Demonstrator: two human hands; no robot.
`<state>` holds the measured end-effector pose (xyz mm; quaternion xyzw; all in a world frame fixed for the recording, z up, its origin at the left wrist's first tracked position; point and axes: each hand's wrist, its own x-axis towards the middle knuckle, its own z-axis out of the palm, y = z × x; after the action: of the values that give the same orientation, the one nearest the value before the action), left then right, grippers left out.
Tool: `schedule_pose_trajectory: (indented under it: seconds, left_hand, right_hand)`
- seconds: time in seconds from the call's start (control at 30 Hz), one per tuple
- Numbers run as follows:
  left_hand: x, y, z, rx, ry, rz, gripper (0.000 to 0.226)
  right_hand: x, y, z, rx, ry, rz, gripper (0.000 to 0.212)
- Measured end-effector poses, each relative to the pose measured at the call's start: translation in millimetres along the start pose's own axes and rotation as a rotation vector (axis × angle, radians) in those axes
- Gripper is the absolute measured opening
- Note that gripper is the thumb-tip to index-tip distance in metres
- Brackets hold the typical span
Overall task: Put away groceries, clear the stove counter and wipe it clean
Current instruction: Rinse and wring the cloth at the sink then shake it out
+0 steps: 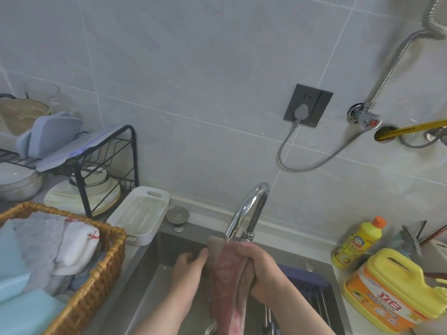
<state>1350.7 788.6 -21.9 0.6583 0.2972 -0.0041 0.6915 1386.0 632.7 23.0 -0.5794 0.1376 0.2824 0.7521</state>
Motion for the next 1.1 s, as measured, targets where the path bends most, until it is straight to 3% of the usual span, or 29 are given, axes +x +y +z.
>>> schedule_pose_trajectory:
  seconds: [0.07,0.1,0.2,0.27,0.4,0.6,0.7,0.73,0.8,0.83,0.9,0.93,1.0,1.03,1.1]
  left_hand:
    - [-3,-12,4,-0.091,-0.188,-0.156,0.067]
    - [-5,-13,3,-0.119,-0.290,-0.244,0.072]
    - [-5,-11,1,-0.285,-0.507,-0.420,0.051]
    - [-3,-12,-3,-0.423,-0.583,-0.417,0.032]
    - [9,0,-7,-0.464,-0.445,-0.200,0.032]
    - [10,13,-5,-0.105,-0.275,-0.023,0.014]
    - [10,4,2,0.190,0.001,0.063,0.024]
    - [5,2,4,0.221,0.013,0.016,0.031]
    - [-9,1,6,0.057,-0.201,-0.187,0.048]
    - [-15,1,6,-0.154,-0.378,-0.309,0.060]
    - [-21,-1,6,-0.514,-0.564,-0.426,0.077]
    - [-19,-3,6,-0.628,-0.581,-0.459,0.074]
    - [-19,-3,2,-0.697,-0.537,-0.448,0.045]
    - [-18,-3,-1,-0.673,-0.513,-0.427,0.031]
    - [-16,-8,-11,-0.564,-0.464,-0.434,0.030]
  right_hand:
    - [-4,3,-2,0.148,0.004,0.038,0.035]
    - [-6,5,-3,0.204,0.019,0.043,0.035]
    - [-11,7,-7,0.340,0.031,0.056,0.038]
    - [-10,7,-10,0.381,0.043,0.082,0.042]
    - [-9,6,-18,0.405,0.086,0.068,0.040]
    - [-11,5,-23,0.328,0.064,-0.024,0.030]
    - [-9,8,-15,0.252,0.020,-0.084,0.033]
    - [-7,9,-11,0.201,0.015,-0.102,0.037]
    - [-9,15,-2,0.028,0.001,-0.148,0.043]
    - [-9,20,2,-0.072,-0.009,-0.174,0.051]
    - [-13,33,10,-0.225,-0.073,-0.217,0.058]
    - [-13,39,10,-0.276,-0.107,-0.232,0.056]
    - [-17,46,8,-0.359,-0.160,-0.225,0.045]
    - [-20,45,4,-0.382,-0.144,-0.196,0.035]
    - [-16,43,-11,-0.374,-0.013,-0.179,0.020]
